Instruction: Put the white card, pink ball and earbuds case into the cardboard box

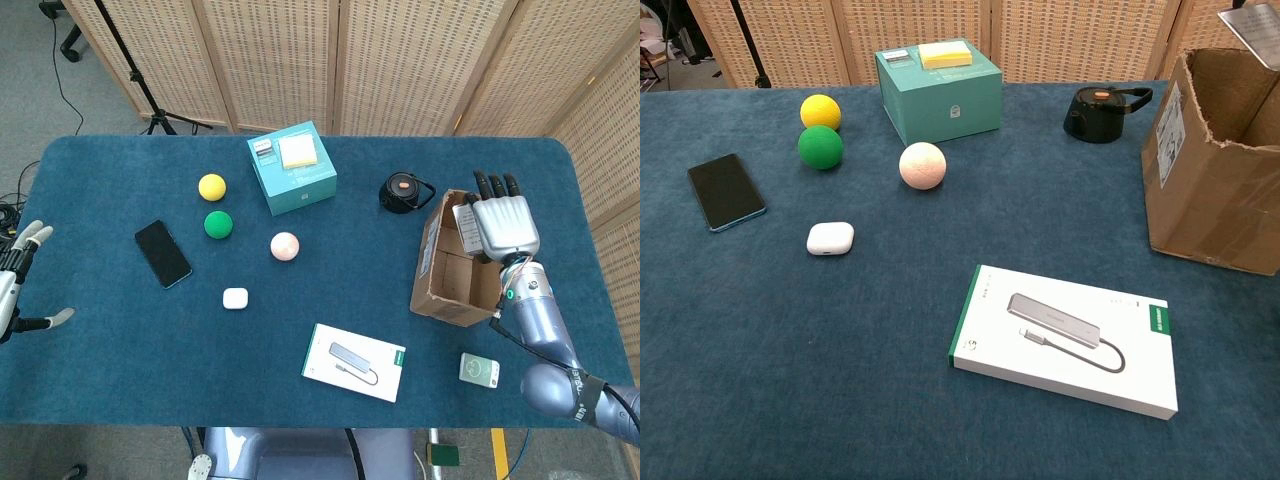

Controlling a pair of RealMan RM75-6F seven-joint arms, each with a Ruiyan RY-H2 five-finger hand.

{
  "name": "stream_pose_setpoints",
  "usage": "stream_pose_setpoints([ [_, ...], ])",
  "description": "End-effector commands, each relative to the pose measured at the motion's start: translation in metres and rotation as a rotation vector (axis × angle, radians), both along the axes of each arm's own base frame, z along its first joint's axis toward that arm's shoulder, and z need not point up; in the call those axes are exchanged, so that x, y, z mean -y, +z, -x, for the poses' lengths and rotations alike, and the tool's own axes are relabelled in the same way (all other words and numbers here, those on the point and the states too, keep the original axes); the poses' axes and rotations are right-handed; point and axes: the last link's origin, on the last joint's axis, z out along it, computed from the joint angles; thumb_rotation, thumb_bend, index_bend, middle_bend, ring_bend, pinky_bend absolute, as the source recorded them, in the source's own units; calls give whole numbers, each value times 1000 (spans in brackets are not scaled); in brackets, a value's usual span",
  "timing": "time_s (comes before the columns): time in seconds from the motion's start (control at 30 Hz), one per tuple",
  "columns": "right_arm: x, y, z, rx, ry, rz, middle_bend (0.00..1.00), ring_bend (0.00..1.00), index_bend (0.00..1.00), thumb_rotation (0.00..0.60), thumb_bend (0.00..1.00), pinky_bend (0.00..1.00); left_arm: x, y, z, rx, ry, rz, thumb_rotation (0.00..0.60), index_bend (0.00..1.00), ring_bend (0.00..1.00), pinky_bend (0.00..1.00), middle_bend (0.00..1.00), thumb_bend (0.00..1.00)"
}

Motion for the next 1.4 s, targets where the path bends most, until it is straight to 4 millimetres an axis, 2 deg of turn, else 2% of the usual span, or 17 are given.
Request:
stream_pose_setpoints([
  [0.03,0,-5,6,20,-57,-17,0,0,489,600,0,0,0,0,0,2,0,0,600,0,0,0,0,0],
  [0.3,-1,-16,6,59,-74,-43,0,0,483,600,0,0,0,0,1,-1,4,5,600,0,0,0,0,0],
  [0.37,-1,-17,5,72,-70,-49,0,0,386,600,0,0,0,0,1,-2,5,4,600,0,0,0,0,0],
  [0.43,-1,-17,4,91,-70,-49,0,0,170,600,0,0,0,0,1,-2,5,3,600,0,0,0,0,0],
  [0.53,-1,-15,6,78,-77,-44,0,0,18,600,0,0,0,0,1,-5,6,6,600,0,0,0,0,0],
  [0.87,-5,-8,2,72,-81,-34,0,0,0,600,0,0,1,1,1,-2,5,3,600,0,0,0,0,0],
  [1.03,-14,6,-11,118,-22,-4,0,0,0,600,0,0,1,0,1,-6,7,8,600,0,0,0,0,0],
  [1.2,-43,19,-15,142,114,-9,0,0,0,600,0,0,1,-1,0,-9,3,10,600,0,0,0,0,0],
  [1.4,-65,13,-23,172,294,-86,0,0,0,600,0,0,2,-1,-2,-6,-4,7,600,0,0,0,0,0],
])
